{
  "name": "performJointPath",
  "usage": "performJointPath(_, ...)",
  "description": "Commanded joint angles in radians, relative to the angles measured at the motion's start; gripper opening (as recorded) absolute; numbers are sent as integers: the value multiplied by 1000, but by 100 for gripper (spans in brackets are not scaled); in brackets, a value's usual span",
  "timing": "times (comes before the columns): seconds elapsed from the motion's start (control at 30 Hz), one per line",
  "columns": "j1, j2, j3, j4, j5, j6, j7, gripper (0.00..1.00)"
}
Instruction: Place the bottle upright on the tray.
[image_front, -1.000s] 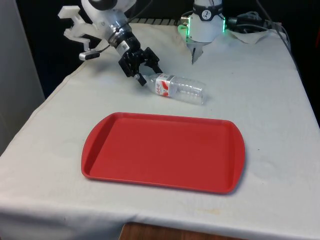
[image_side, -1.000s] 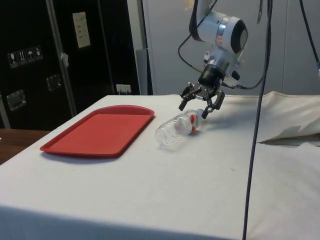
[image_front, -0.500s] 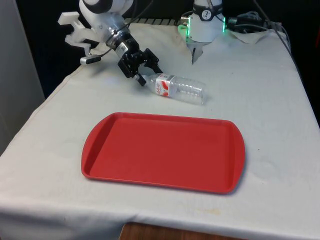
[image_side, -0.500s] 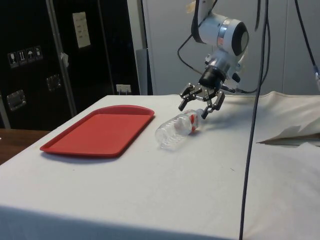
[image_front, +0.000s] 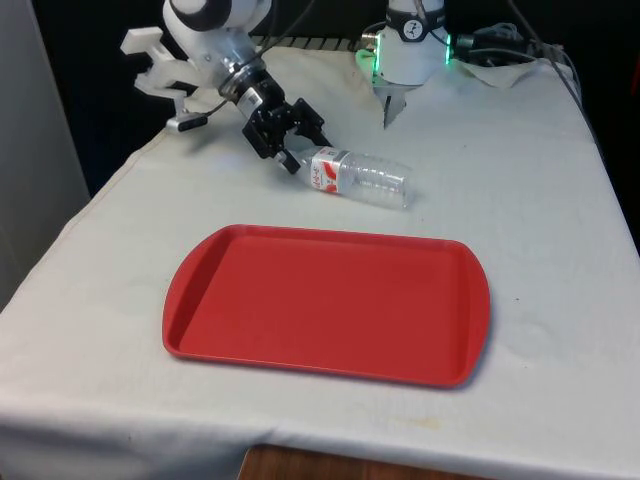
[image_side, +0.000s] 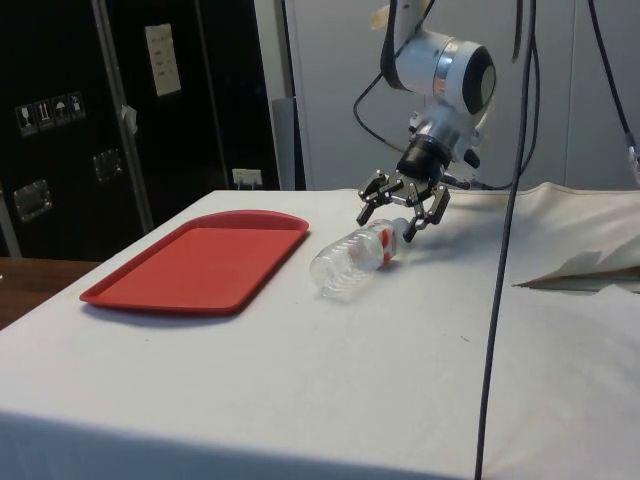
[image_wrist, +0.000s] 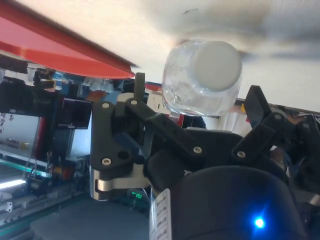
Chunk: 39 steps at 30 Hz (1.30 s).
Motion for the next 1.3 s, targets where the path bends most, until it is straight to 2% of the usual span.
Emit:
performJointPath(0.0,1,3,5,-1,12,5,-2,100)
performJointPath(0.5,4,9,15,2,11,0,1,100)
performJointPath(0.83,9,13,26,9,35,6,6,100)
performJointPath(0.87,9,9,22,6,22,1,4,100)
performJointPath(0.9,10,13,26,9,35,6,6,100)
performJointPath(1.27,11,10,23,5,27,2,3,100)
